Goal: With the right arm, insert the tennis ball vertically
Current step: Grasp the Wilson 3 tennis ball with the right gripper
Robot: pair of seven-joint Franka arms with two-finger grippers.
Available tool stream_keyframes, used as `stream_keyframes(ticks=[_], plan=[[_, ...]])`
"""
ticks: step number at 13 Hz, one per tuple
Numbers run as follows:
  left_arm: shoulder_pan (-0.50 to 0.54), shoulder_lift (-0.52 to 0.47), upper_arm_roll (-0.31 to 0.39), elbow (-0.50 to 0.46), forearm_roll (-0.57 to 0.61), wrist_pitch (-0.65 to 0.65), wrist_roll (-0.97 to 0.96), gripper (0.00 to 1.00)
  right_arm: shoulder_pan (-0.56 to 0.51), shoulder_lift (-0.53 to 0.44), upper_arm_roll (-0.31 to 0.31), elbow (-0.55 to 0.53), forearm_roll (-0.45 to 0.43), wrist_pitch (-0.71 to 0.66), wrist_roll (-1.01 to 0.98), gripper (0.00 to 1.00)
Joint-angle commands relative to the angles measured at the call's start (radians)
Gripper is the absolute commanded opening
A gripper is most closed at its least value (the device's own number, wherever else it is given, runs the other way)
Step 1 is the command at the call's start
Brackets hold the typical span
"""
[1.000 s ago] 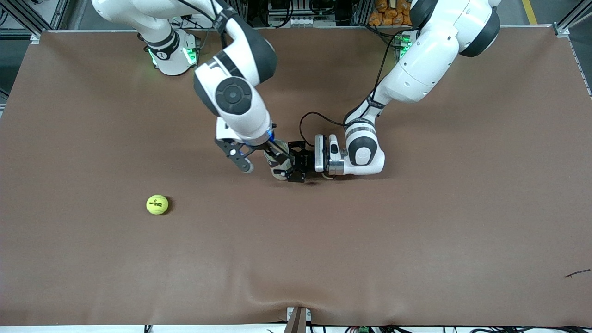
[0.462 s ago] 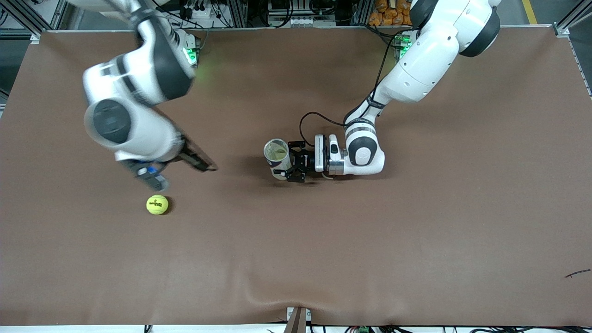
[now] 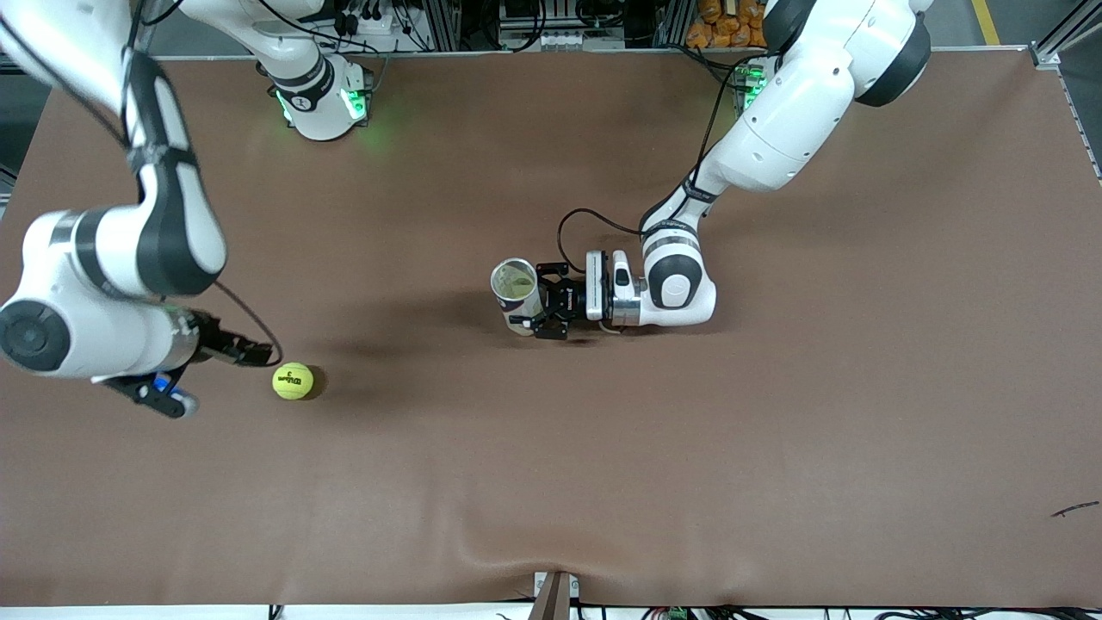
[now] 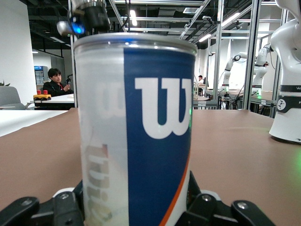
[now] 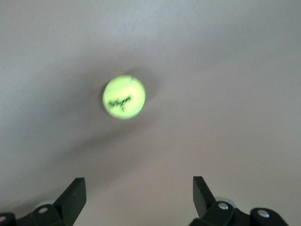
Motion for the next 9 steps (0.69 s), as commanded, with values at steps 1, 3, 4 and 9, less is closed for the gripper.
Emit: stream_keyframes(ticks=[1,3,4,9], plan=[[-0.003,0.023,0.001,0.008,-0.021,0.011,0.042,0.77,-0.005,0.068,0.023,-0.005,-0.022,0.105,-0.013,1.00],[-0.003,0.023,0.002,0.008,-0.021,0.011,0.042,0.77,-0.013,0.078,0.023,-0.085,-0.021,0.252,-0.013,1.00],[-0.004,0.025,0.001,0.008,-0.021,0.011,0.042,0.77,-0.011,0.078,0.023,-0.126,-0.021,0.324,-0.014,1.00],[-0.004,0.025,0.002,0.008,-0.021,0.011,0.045,0.77,-0.002,0.077,0.024,-0.321,-0.021,0.619,-0.022,1.00]])
